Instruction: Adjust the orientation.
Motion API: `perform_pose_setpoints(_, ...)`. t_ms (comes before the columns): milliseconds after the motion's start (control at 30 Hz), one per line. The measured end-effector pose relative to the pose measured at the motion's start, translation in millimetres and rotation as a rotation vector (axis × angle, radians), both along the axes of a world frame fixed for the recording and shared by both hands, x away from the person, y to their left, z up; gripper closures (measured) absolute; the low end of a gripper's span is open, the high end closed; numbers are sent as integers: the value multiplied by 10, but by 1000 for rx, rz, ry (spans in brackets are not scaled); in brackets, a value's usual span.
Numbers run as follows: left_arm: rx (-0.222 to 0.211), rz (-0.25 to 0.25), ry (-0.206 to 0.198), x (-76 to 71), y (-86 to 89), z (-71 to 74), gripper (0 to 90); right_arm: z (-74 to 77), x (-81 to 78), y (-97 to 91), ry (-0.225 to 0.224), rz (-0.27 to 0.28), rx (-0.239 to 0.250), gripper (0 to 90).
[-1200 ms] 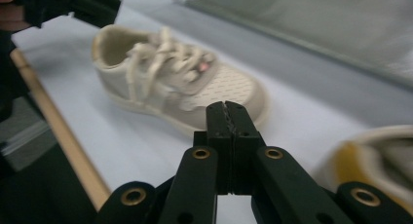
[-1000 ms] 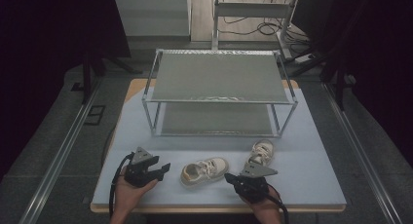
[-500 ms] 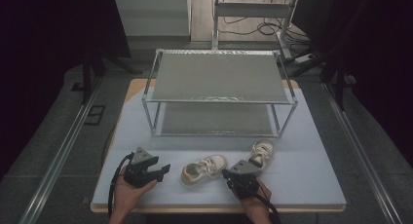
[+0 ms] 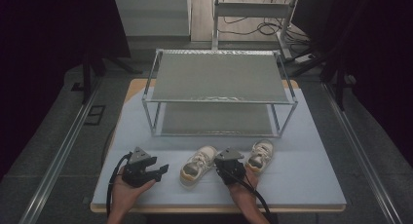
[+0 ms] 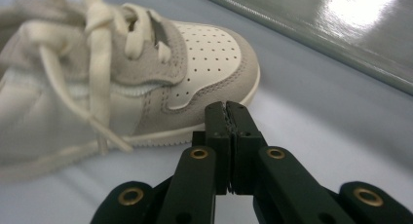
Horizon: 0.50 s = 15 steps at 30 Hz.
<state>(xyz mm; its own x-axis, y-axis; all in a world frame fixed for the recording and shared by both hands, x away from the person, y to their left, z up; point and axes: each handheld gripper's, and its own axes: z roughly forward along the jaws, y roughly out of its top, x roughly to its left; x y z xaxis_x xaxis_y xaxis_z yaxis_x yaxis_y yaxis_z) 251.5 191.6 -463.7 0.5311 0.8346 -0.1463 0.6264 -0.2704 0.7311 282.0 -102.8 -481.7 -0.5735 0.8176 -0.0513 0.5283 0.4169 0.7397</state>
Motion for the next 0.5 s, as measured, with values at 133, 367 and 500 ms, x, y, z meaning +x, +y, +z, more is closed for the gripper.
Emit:
perform_pose_setpoints(133,0,0,1,3,9,-4,427,13,99,96,4,-1,-21,881)
perform_pose_setpoints(367,1,-1,4,3,8,-8,426,16,281,213,30,30,6,887)
perform_pose_setpoints(500,6,-6,13,14,-12,-35,425,-5,411,283,61,76,69,891)
